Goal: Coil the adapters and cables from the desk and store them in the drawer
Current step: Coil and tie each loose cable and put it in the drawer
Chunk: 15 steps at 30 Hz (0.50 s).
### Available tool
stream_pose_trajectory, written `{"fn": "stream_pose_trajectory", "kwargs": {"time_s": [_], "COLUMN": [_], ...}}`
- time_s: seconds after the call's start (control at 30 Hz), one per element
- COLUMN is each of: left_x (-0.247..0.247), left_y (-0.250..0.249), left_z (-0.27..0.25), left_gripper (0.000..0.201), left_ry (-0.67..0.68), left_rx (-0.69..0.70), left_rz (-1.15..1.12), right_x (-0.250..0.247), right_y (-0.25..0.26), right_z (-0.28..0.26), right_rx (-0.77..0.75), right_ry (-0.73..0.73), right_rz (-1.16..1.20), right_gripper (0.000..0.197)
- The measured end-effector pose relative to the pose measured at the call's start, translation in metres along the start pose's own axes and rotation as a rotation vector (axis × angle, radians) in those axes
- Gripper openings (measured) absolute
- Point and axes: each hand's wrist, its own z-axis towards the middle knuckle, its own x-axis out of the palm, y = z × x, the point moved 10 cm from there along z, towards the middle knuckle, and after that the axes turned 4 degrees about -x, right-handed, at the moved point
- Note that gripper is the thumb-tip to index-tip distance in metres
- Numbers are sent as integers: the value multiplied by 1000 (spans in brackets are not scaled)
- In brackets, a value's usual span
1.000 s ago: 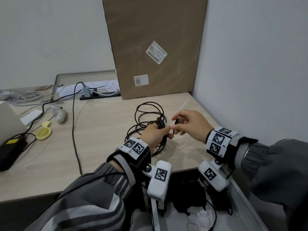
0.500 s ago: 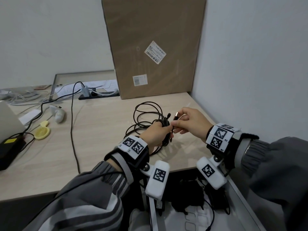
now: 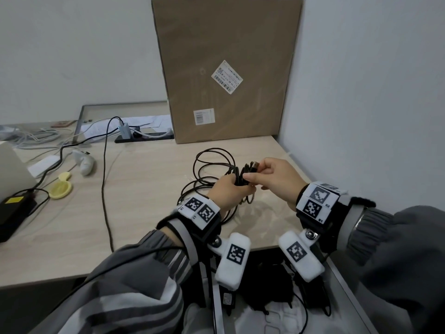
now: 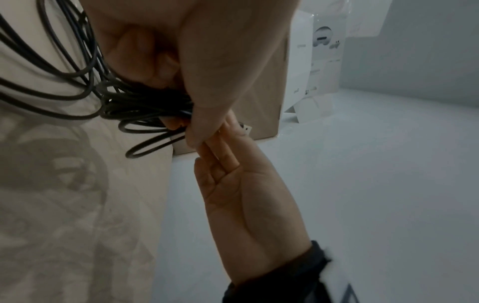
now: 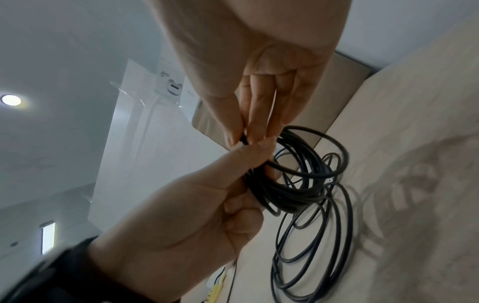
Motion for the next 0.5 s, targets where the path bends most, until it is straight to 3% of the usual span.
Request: {"fn": "stream_pose_trajectory", "kwargs": {"time_s": [0.13,0.27,0.4,0.5], "left_x": [-2,-7,-4,2], "left_y": [1,8,8,10], "left_z": [-1,2,0,-4], "left_gripper": [7,16,17,14], "left_ry": [41,56,131,188], "left_rx": [-28,-84,-130,-144], "left_rz": [-69,-122,-82,-31], "right_x": [-6,-36,-36,-30], "right_y": [11,23,22,15], "right_z": [-2,-6,-4,1], "right_rx": [-68,-223,-294,-213], "right_ry": [65,-73,-15,22], "right_rz": [-65,-313,-539,-470], "right_gripper": [11,8,35,49]}}
